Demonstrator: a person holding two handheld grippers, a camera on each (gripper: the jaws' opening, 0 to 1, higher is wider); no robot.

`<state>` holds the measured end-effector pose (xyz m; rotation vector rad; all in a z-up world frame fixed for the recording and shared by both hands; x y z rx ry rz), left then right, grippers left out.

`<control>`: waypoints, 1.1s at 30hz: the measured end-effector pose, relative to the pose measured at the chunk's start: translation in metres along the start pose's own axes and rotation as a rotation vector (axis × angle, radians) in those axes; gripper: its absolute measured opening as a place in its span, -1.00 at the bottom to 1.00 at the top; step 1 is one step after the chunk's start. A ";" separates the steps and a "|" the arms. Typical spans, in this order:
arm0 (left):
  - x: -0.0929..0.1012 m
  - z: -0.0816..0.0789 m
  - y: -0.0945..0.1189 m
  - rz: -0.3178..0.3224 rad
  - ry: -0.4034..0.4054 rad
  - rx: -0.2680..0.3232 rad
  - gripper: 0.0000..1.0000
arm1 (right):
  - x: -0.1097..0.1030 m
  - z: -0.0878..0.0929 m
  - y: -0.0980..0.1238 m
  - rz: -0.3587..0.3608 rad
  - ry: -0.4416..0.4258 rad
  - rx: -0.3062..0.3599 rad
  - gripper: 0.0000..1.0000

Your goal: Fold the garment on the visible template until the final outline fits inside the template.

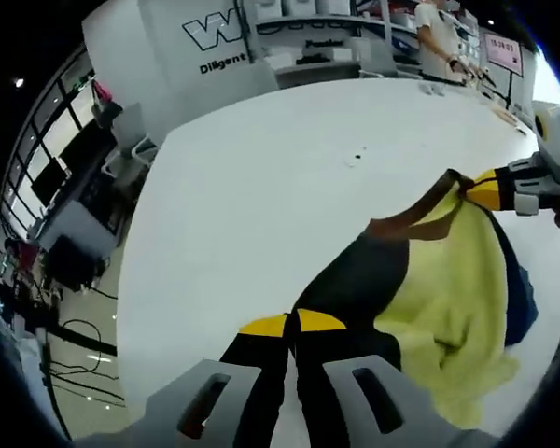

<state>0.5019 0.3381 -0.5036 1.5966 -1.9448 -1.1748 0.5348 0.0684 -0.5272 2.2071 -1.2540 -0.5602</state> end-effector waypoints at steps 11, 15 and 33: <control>-0.001 0.013 -0.035 -0.015 -0.017 -0.090 -0.96 | 0.006 0.005 -0.039 -0.018 -0.009 -0.039 -1.00; -0.003 0.014 -0.037 -0.013 -0.021 -0.093 -0.96 | 0.008 0.008 -0.047 -0.020 -0.001 -0.044 -1.00; -0.010 0.015 -0.047 -0.072 -0.021 -0.060 -0.25 | 0.013 -0.005 -0.053 -0.045 -0.354 0.049 -0.54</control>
Point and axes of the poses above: the point that each gripper's makers call its tool centre point, and the gripper's own axes: y roughly backward along the fingers, x roughly to its right, z roughly out of its underside, the point moved 9 cm from there along y, roughly backward along the fingers, and after that the axes turned 3 degrees about -y, right-handed, at the moved point
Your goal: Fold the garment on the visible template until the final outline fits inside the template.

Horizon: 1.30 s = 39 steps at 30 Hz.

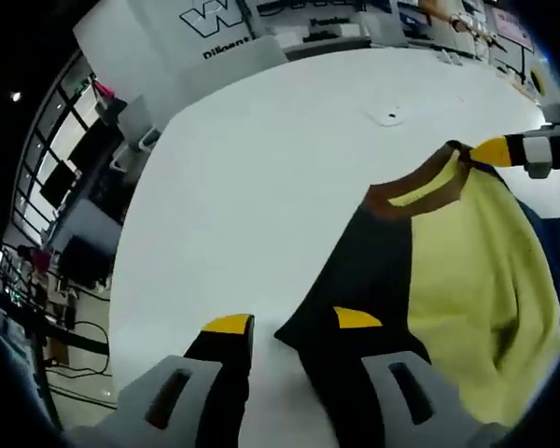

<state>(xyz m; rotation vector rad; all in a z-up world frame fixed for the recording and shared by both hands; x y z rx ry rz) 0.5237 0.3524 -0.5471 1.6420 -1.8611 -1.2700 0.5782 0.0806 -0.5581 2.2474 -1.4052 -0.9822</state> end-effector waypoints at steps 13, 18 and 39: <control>0.016 -0.011 0.046 0.100 0.170 0.165 0.33 | -0.027 0.023 0.046 -0.038 0.095 -0.003 0.07; 0.029 -0.007 0.064 0.136 0.145 0.168 0.43 | -0.039 0.028 0.063 -0.084 0.133 -0.005 0.24; 0.078 0.044 0.106 0.257 0.096 0.132 0.42 | -0.059 0.082 0.125 -0.152 0.110 -0.070 0.20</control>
Point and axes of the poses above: the point that each gripper's makers call its tool centre point, and the gripper's own axes: y roughly backward along the fingers, x roughly to its right, z roughly out of its underside, the point moved 9 cm from there along y, roughly backward along the fingers, and after that the axes turned 3 degrees about -y, right-handed, at the moved point
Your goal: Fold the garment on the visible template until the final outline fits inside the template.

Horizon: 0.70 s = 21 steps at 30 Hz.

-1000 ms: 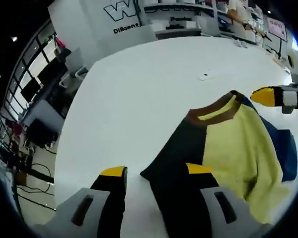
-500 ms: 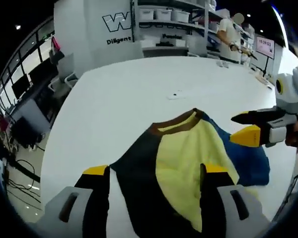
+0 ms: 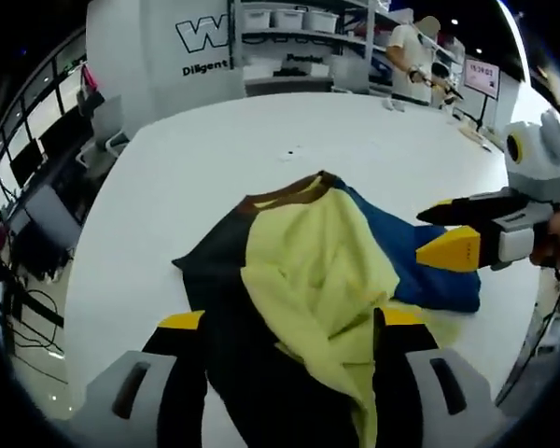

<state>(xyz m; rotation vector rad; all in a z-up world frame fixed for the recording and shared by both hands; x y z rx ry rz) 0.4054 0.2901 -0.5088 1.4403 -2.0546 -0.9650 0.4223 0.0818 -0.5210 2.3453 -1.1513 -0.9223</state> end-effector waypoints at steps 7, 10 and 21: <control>0.019 0.023 0.014 0.034 0.002 -0.026 0.40 | -0.012 0.024 0.007 -0.030 0.040 -0.043 0.18; 0.022 0.031 0.015 0.038 0.015 -0.056 0.35 | -0.013 0.035 0.010 -0.030 0.040 -0.061 0.16; 0.041 0.056 0.021 0.061 0.051 -0.075 0.19 | -0.019 0.080 0.022 -0.029 0.034 -0.137 -0.05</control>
Point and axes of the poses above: the point that each gripper's makers call its tool centre point, and the gripper's own axes: y roughly backward along the fingers, x roughly to its right, z roughly out of its underside, the point moved 9 cm from there along y, roughly backward along the fingers, and after that the axes turned 3 degrees about -y, right-handed, at the moved point
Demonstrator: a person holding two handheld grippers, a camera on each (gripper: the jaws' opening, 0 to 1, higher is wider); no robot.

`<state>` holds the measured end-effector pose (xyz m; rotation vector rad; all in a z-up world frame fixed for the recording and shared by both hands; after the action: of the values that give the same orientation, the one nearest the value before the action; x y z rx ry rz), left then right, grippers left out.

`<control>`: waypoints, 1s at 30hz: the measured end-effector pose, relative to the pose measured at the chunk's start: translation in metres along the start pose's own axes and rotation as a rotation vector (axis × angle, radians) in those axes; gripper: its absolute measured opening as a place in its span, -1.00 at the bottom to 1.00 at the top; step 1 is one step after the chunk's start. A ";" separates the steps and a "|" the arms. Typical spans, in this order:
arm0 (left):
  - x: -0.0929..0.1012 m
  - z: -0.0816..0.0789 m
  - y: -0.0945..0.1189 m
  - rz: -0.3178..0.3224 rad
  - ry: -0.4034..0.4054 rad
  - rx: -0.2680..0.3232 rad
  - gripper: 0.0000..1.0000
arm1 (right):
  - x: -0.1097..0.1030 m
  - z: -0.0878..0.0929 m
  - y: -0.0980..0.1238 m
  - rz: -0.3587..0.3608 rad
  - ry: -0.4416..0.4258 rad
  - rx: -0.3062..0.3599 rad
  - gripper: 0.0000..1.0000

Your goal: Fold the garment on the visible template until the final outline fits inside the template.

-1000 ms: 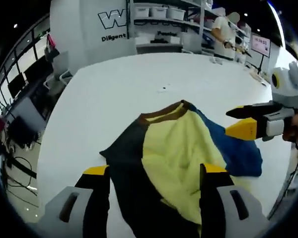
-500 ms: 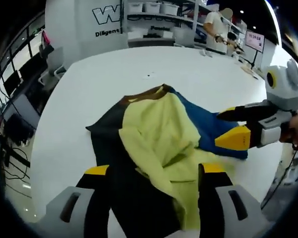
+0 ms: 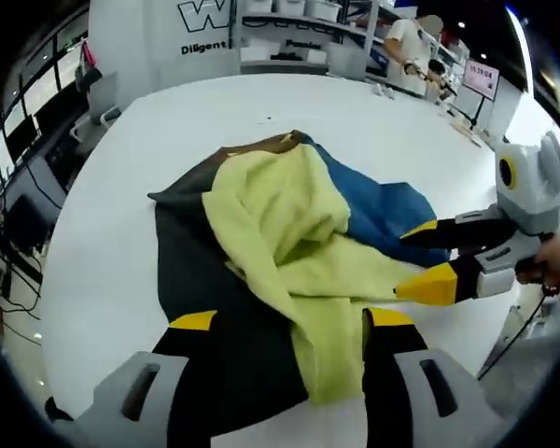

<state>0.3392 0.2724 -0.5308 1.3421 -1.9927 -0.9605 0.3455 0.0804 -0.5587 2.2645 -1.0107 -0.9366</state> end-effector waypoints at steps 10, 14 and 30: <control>0.012 0.020 -0.005 0.020 0.105 -0.027 -0.05 | 0.001 0.019 -0.001 0.075 0.028 -0.024 -0.32; 0.014 0.028 -0.011 0.011 0.094 -0.050 -0.17 | 0.003 0.021 0.001 0.098 0.054 -0.022 -0.53; 0.009 0.040 -0.010 -0.026 0.054 -0.083 -0.98 | 0.011 0.024 0.015 0.173 0.045 0.014 -1.00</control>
<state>0.3108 0.2714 -0.5622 1.3374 -1.8784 -0.9972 0.3260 0.0593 -0.5687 2.1590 -1.1753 -0.8039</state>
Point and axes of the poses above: the point that each gripper's makers call its tool centre point, and the gripper's own axes: y roughly backward along the fingers, x roughly to its right, z roughly out of its underside, the point moved 9 cm from there along y, roughly backward along the fingers, and after that the axes turned 3 degrees about -y, right-handed, at the moved point
